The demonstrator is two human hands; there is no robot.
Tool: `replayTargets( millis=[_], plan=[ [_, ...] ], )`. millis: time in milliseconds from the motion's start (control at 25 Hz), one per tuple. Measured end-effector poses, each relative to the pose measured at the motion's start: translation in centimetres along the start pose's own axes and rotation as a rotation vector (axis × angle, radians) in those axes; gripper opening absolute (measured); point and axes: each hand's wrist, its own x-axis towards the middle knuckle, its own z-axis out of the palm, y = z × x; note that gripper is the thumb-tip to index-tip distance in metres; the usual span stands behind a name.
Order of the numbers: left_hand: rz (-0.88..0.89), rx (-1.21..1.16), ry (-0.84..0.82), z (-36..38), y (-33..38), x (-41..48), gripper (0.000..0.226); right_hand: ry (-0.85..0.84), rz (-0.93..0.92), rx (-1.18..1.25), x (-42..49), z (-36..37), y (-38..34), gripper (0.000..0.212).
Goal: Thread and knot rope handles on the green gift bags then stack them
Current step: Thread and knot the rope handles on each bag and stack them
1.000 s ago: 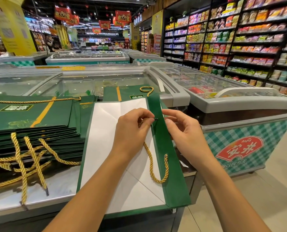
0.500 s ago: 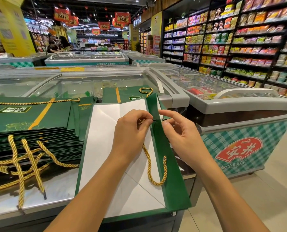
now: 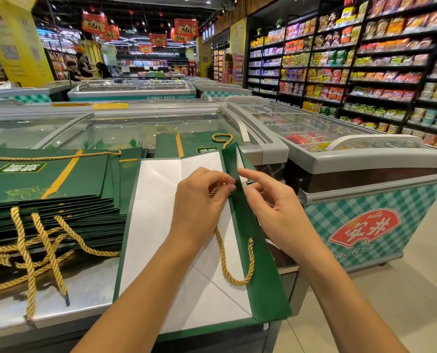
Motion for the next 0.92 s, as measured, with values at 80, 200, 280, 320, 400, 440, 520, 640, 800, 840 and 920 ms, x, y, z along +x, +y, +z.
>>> replayTargets(
  millis=[80,200,280,320,400,440,520,640,800,840,920],
  plan=[
    [-0.028,-0.049,-0.004,-0.1,-0.1,0.0,0.016,-0.034,-0.007,0.003,0.0,-0.2,-0.1,0.038],
    [-0.075,-0.130,-0.005,-0.3,0.1,0.1,0.015,-0.063,-0.008,0.020,0.1,-0.3,-0.2,0.042],
    [-0.085,-0.202,-0.007,-0.3,0.3,0.1,0.016,-0.049,-0.015,0.004,0.1,-0.2,-0.2,0.041],
    [-0.080,-0.227,-0.024,-0.3,0.4,0.0,0.021,-0.042,-0.019,-0.006,0.1,-0.2,-0.2,0.041],
    [-0.065,-0.245,-0.073,-0.3,0.7,-0.1,0.029,-0.033,-0.022,-0.010,0.1,0.0,-0.1,0.040],
    [-0.069,-0.258,-0.097,-0.3,0.8,-0.2,0.031,-0.027,-0.020,-0.007,0.1,0.0,-0.1,0.040],
    [-0.117,-0.310,-0.154,-0.4,1.2,-0.2,0.039,-0.013,-0.012,-0.019,0.2,-0.1,0.1,0.040],
    [-0.227,-0.368,-0.211,-0.3,1.2,0.1,0.051,-0.002,-0.007,-0.081,0.3,-0.2,0.1,0.042],
    [-0.366,-0.386,-0.214,0.3,0.9,0.8,0.042,-0.009,0.018,-0.118,0.4,0.0,0.2,0.043],
    [-0.385,-0.386,-0.218,0.4,0.7,0.9,0.040,-0.012,0.025,-0.123,0.4,0.0,0.2,0.044],
    [-0.386,-0.376,-0.230,0.4,0.5,0.8,0.040,-0.022,0.040,-0.144,0.5,0.0,0.3,0.045]
  ],
)
